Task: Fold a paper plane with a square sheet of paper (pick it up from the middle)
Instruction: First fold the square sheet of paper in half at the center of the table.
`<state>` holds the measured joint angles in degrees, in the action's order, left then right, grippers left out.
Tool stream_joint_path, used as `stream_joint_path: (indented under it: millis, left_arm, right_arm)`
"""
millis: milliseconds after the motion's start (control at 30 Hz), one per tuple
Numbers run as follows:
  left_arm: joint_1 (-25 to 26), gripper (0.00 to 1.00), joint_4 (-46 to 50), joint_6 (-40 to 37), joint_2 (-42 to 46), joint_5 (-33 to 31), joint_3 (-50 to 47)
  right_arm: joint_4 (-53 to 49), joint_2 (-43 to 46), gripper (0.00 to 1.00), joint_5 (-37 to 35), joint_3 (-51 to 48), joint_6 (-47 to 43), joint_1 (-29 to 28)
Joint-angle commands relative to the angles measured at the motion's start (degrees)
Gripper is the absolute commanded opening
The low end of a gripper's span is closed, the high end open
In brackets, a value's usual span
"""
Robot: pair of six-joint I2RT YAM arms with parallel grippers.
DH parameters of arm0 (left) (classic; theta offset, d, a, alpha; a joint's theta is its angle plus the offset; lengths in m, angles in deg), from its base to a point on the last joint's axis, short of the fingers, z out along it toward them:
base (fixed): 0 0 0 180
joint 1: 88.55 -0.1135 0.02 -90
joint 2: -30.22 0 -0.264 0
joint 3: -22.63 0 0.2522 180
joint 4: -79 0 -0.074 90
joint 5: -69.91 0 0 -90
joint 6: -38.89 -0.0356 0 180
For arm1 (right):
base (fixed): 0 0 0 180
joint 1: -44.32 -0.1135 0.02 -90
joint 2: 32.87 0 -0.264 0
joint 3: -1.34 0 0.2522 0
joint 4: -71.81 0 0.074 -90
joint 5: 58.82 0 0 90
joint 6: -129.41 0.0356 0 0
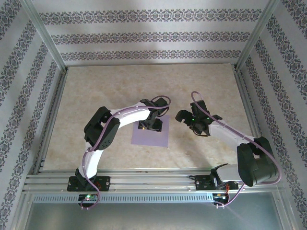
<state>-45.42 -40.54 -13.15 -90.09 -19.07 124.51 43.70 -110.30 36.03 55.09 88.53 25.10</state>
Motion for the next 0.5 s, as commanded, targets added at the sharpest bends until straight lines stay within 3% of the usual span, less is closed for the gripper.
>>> stream_joint_path:
  millis: [0,467]
  left_arm:
    - [0.11,0.72,0.62,1.22,-1.92,0.04,-1.97]
    - [-0.07,0.65,2.61,0.95,-2.98,-2.25,-1.81]
  right_arm:
    - [0.15,-0.22,0.98,0.60,-0.17,0.01,0.49]
    - [0.58,-0.42,0.98,0.36,-0.44,0.71,0.41]
